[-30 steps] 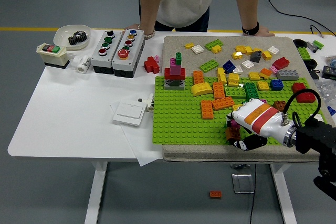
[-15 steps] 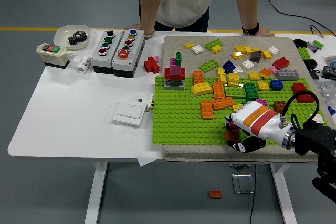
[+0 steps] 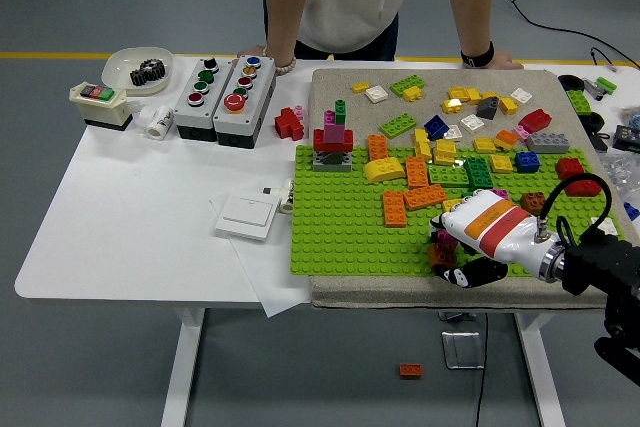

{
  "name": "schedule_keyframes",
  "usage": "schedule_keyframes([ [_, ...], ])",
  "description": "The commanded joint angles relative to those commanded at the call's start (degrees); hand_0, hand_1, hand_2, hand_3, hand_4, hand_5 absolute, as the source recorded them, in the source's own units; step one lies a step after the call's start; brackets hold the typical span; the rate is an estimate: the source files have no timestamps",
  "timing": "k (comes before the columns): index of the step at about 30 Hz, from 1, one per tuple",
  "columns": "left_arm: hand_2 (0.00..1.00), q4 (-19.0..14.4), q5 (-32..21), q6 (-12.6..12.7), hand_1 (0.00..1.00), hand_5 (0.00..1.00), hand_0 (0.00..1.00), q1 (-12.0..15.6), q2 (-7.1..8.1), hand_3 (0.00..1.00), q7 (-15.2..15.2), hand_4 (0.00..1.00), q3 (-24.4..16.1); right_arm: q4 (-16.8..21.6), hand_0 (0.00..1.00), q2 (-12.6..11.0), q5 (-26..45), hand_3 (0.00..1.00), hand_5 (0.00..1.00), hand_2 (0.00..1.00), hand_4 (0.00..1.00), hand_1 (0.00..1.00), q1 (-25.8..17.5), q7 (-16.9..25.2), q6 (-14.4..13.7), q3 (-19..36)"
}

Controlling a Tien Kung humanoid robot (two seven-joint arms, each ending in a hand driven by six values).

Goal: Pick up the brick,pile it on top of brick,press brick,pick up the brick,pile it on top of brick,press brick

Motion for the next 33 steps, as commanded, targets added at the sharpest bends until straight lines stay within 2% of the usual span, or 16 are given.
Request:
schedule_keyframes([
  [13,0.815,-0.03,-0.47,0.11,0.810,0.681,0.849,-0.19,0.00,0.621,-0.15,0.719,0.28,-0.97,0.237,0.09,0.00,0.426,0.350,0.227,0.772,0.173,0.11,-0.03,-0.23,0.18],
  [33,0.815,-0.04,-0.42,0.02,0.810,0.677,0.850,-0.32,0.05,0.620,-0.13,0.714,0.24,0.22,0.241,-0.59,0.00,0.425,0.347,0.228,0.767,0.175,-0.27,0.41,-0.94,1.16],
])
